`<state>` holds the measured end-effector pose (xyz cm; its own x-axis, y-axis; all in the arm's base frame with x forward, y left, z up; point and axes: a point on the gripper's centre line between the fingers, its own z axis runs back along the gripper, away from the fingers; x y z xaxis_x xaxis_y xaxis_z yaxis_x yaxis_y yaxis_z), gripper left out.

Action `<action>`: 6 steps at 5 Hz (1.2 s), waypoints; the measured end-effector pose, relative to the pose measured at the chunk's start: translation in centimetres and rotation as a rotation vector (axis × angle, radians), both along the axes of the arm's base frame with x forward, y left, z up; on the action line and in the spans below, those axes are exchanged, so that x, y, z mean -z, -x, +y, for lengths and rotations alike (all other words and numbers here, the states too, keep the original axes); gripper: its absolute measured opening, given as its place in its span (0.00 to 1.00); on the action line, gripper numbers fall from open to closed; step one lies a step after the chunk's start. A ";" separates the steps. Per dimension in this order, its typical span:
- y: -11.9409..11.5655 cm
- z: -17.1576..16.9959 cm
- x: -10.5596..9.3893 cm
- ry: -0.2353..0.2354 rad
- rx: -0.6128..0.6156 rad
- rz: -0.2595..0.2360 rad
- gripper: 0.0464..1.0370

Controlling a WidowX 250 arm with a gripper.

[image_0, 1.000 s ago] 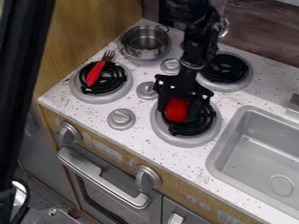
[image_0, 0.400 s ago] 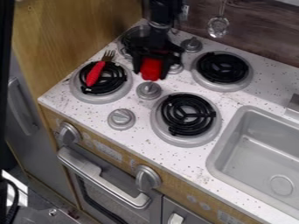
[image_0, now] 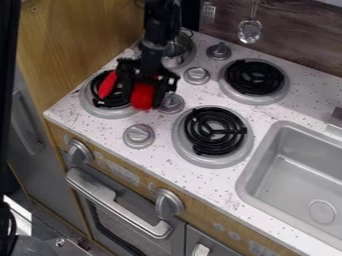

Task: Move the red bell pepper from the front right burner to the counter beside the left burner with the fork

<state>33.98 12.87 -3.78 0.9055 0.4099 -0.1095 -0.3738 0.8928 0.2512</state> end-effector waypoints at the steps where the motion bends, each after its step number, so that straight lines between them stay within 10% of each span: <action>1: 0.9 -0.2 1.3 0.031 -0.010 0.024 0.80; 2: 2.2 -0.9 2.1 0.038 0.005 0.051 0.97; 5: 3.5 -4.8 -7.0 0.091 0.085 -0.194 0.96; 6: 4.4 -5.1 -7.5 0.094 0.103 -0.199 0.96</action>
<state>29.54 7.82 3.75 0.9497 0.3104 0.0422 -0.3131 0.9449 0.0954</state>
